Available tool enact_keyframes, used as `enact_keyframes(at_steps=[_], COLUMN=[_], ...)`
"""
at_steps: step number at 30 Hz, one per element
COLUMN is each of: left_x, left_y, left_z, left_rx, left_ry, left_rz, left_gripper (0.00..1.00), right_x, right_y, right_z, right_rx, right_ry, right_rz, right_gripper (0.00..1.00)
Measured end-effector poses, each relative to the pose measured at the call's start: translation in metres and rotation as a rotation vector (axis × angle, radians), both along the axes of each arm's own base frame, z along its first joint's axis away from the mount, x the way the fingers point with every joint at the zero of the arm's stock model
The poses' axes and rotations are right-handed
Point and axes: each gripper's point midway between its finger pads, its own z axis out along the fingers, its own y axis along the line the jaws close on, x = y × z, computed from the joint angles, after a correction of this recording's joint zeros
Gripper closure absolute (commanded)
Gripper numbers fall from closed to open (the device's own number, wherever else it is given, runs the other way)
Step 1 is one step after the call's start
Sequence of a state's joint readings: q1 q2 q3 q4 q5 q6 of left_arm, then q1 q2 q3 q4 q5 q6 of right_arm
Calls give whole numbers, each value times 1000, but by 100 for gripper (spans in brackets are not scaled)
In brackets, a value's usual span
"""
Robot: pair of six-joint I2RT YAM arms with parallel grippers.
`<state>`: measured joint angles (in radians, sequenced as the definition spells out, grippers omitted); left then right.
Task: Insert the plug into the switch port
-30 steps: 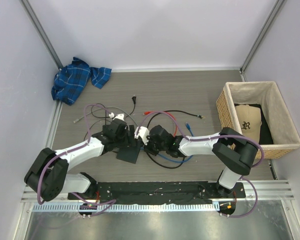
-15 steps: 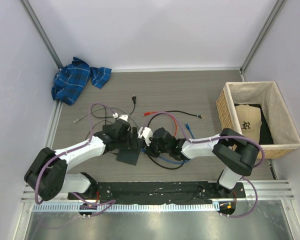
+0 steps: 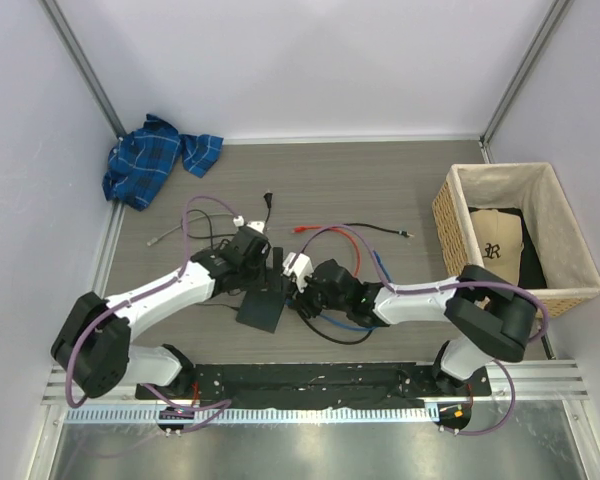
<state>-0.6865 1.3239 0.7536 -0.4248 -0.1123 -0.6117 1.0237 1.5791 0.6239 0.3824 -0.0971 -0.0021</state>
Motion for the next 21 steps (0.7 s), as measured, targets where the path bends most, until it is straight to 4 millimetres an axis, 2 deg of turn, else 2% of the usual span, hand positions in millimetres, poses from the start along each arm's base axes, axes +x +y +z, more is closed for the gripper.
enact_keyframes(at_steps=[3,7,11,14,18,21], left_x=[7,18,26,27,23,19], left_y=[-2,7,36,62,96,116], left_z=[24,77,137,169,192,195], left_rx=[-19,-53,-66,-35,44,108], left_ry=[-37,-144,-278,-372,-483,-531], left_rz=[13,62,155,210,265,297], left_gripper=[0,0,0,0,0,0], right_x=[3,11,29,54,97,126], right_y=[2,-4,-13,-16,-7,9], right_z=[23,57,77,89,99,94], right_rx=[47,95,88,82,62,29], right_ry=[-32,-92,-121,-137,-159,-165], right_rz=[-20,-67,-135,-197,-273,-301], right_gripper=[45,39,39,39,40,41])
